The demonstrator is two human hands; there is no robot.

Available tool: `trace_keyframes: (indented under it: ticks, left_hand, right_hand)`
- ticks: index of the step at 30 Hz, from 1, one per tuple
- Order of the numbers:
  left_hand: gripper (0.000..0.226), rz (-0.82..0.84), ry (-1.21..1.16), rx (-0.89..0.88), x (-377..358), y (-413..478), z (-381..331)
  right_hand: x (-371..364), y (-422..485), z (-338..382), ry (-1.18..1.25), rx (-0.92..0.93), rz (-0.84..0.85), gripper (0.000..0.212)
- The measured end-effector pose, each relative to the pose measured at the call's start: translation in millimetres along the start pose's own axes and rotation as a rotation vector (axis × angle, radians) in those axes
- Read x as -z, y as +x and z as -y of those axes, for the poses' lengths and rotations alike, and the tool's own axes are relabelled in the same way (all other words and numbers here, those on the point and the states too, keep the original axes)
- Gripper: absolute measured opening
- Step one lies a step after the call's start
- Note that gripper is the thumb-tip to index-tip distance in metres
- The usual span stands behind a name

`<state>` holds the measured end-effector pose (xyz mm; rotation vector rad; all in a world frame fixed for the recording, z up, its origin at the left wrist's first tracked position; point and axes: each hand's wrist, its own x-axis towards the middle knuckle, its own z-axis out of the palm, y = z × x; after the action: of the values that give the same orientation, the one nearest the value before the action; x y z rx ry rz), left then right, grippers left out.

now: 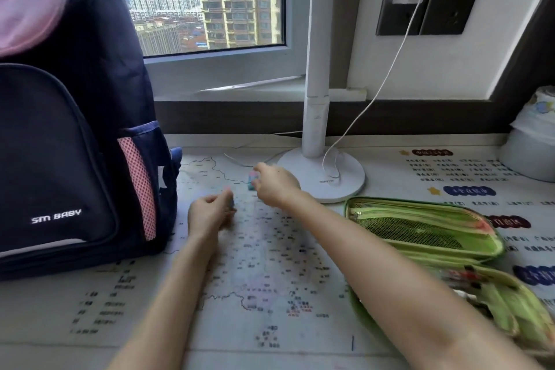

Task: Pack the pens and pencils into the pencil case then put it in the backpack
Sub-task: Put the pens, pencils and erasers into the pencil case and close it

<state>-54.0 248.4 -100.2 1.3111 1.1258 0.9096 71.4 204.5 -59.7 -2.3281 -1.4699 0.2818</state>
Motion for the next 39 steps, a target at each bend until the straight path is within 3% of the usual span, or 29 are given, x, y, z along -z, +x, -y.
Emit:
trace_keyframes:
  ticks: [4,8,16,19,26,29,33,36,39]
  left_hand:
    - [0.031,-0.152,-0.04,-0.19,2.0,-10.5,6.7]
    - [0.032,-0.206,0.036,-0.216,-0.1,-3.7,8.9]
    - [0.02,-0.149,0.193,-0.392,-1.3,-14.1,6.2]
    - [0.012,-0.111,0.305,-0.542,-2.7,-24.2,3.0]
    - [0.021,0.277,0.304,-0.71,-75.9,-100.3,-24.7]
    - [0.018,0.478,0.329,-0.731,-110.0,-139.5,-42.4]
    - [0.032,0.712,0.48,-0.698,-144.5,-181.8,-60.3]
    - [0.029,0.832,0.629,-0.66,-169.4,-206.8,-66.0]
    - [0.032,0.814,0.753,-0.728,-194.4,-229.7,-61.6]
  right_hand:
    - [-25.1,30.5,8.6,-0.053,-0.128,-0.046,0.041]
    - [-35.7,35.0,8.5,-0.151,-0.114,-0.073,0.03]
    - [48.8,-79.9,-39.1,0.334,-0.039,-0.179,0.034]
    - [94.6,-160.7,-87.8,0.38,-0.059,-0.181,0.018]
    - [116.6,-272.6,-190.8,0.283,-0.346,-0.299,0.008]
    - [104.9,-284.7,-203.4,0.132,-0.383,-0.319,0.017]
    - [93.5,-289.7,-200.6,-0.213,-0.399,-0.256,0.023]
    - [103.4,-293.7,-204.8,-0.141,-0.39,-0.227,0.021]
    - [120.0,-297.5,-212.0,-0.064,-0.39,-0.347,0.02]
